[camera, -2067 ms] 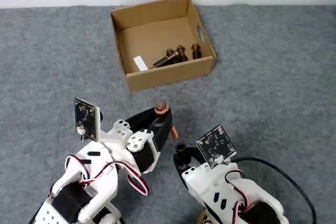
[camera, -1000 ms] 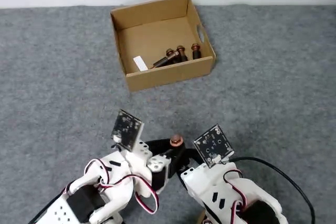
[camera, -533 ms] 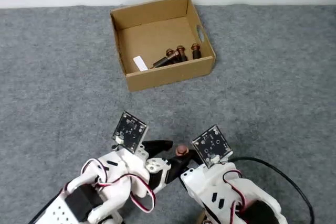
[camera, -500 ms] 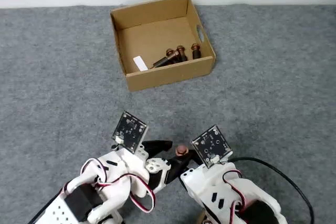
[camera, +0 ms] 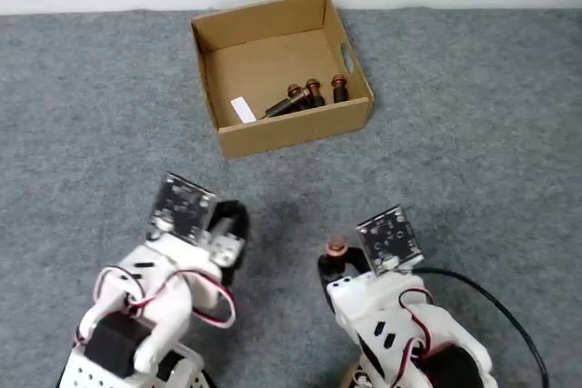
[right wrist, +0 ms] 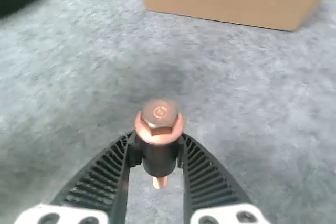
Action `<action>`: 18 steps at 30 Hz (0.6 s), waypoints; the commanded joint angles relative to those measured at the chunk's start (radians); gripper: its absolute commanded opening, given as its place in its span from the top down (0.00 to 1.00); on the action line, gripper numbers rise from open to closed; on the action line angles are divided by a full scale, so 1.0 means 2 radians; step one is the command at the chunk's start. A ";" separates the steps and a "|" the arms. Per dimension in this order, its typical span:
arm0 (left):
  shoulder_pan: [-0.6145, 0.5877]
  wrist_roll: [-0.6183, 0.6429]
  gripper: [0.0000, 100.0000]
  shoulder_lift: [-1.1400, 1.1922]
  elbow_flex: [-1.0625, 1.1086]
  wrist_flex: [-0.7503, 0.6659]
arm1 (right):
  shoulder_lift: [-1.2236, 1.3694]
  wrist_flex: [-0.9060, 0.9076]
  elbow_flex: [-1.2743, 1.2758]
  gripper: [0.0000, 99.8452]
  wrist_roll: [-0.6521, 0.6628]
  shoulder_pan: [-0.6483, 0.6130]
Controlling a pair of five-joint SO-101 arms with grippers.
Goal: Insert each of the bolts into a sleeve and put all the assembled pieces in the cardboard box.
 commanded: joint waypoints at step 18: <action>-0.166 0.028 1.00 -0.005 0.253 -0.202 | -0.006 -0.016 -0.005 0.99 -0.025 0.178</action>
